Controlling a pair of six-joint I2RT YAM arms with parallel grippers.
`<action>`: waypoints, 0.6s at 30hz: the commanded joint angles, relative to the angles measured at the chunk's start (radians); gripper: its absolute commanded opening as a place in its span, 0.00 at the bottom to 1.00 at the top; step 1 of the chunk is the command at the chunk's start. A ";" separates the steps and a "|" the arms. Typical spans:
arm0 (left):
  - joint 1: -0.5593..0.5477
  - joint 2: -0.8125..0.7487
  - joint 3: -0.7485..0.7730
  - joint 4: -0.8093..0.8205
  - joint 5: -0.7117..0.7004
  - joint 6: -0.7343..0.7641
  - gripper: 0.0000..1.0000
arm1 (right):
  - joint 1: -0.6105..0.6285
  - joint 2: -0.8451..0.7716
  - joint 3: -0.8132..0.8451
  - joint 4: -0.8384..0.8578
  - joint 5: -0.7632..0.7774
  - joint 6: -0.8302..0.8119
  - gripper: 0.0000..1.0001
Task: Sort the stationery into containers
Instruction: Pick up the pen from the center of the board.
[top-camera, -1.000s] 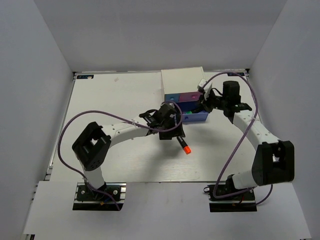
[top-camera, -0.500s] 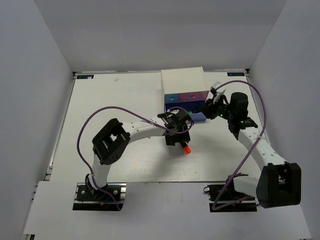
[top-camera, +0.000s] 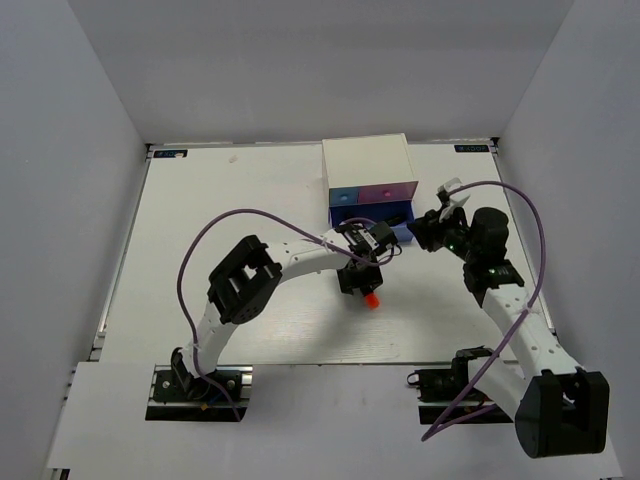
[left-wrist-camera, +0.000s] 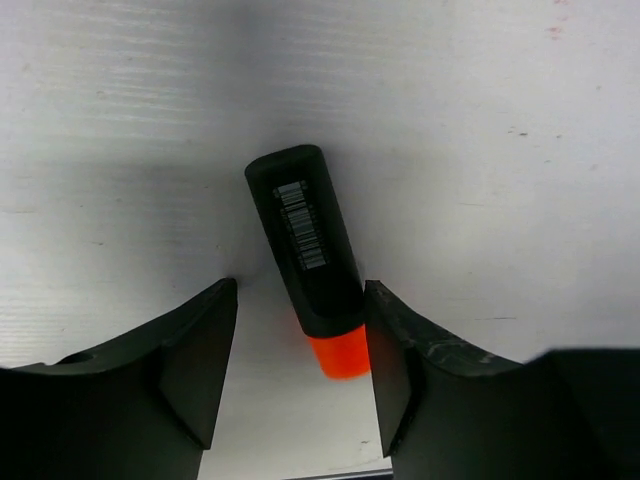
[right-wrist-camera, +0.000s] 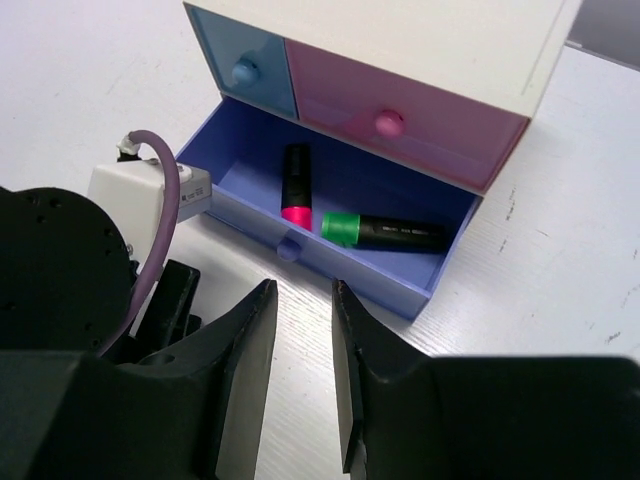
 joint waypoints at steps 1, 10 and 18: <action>-0.009 0.016 0.032 -0.074 -0.009 -0.020 0.63 | -0.010 -0.053 -0.032 0.050 0.038 0.041 0.35; -0.029 -0.069 -0.052 -0.040 0.007 0.021 0.22 | -0.013 -0.133 -0.075 0.026 0.042 0.072 0.38; -0.048 -0.414 -0.337 0.354 -0.013 0.281 0.12 | -0.011 -0.157 -0.126 -0.007 -0.021 0.026 0.75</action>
